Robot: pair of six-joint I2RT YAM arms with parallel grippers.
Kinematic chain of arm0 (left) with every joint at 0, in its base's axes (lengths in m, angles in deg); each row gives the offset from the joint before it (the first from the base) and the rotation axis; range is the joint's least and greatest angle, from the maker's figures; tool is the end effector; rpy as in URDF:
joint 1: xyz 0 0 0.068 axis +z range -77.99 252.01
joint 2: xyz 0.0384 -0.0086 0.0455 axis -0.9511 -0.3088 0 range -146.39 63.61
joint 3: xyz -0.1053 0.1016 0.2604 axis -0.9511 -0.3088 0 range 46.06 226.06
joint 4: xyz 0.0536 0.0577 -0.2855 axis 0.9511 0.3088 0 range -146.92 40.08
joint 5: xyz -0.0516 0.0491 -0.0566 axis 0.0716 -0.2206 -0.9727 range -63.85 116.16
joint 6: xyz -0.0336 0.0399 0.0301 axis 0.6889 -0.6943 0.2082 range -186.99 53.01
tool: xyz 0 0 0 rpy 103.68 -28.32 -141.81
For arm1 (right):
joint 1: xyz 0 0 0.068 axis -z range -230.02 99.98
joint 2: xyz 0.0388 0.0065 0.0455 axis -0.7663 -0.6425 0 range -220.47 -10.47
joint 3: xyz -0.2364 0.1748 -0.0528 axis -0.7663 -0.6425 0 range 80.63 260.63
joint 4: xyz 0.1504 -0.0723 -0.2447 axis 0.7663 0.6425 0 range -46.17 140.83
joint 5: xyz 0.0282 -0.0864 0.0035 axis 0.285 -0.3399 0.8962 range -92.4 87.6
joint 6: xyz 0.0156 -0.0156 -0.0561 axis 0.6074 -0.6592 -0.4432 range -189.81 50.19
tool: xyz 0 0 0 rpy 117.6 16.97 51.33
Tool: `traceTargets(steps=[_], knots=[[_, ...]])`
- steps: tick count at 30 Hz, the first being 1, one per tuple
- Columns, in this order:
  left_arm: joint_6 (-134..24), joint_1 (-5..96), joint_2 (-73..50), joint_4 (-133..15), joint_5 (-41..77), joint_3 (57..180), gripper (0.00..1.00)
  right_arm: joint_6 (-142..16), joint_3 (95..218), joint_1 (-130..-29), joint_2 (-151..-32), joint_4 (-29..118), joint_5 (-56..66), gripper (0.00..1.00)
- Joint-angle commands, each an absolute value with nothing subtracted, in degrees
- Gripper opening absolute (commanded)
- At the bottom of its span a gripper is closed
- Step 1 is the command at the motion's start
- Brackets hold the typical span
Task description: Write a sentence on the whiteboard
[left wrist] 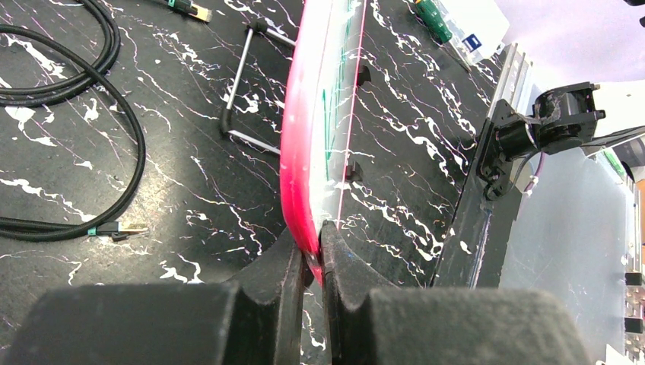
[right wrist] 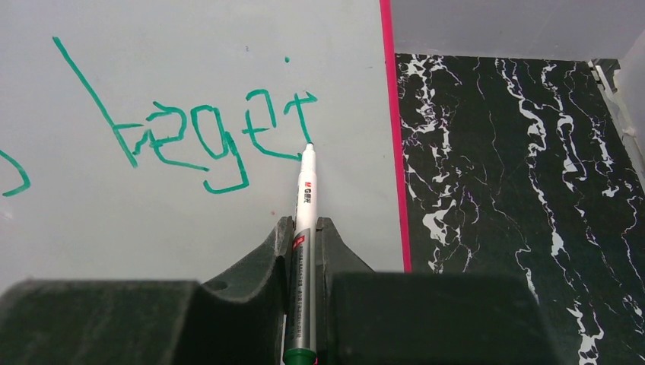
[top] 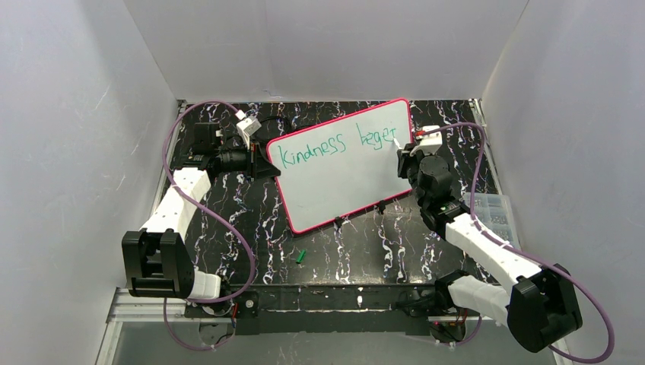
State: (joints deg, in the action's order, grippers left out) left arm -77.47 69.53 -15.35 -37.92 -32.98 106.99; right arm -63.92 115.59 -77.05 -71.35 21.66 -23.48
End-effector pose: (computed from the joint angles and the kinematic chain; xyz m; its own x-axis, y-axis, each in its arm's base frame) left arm 0.3264 -0.0525 0.3103 -0.4630 0.1135 -0.8791 0.8045 0.4700 -0.3631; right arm 0.2510 0.1100 0.2906 -0.0686 0.0725 -0.9950 -0.0979 0.9921 0.0790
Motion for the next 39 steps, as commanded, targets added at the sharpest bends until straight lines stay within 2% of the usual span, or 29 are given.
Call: traceTargets(steps=[1,39], knots=[[-81.23,69.47,-12.68,-38.29,-30.53,108.39,0.00,-63.05,115.15,-76.96,-70.21,22.59,-24.20,0.01],[-81.32,69.49,-12.75,-38.35,-30.53,108.46,0.00,-68.72,122.64,-76.12,-75.58,15.02,-28.17,0.01]])
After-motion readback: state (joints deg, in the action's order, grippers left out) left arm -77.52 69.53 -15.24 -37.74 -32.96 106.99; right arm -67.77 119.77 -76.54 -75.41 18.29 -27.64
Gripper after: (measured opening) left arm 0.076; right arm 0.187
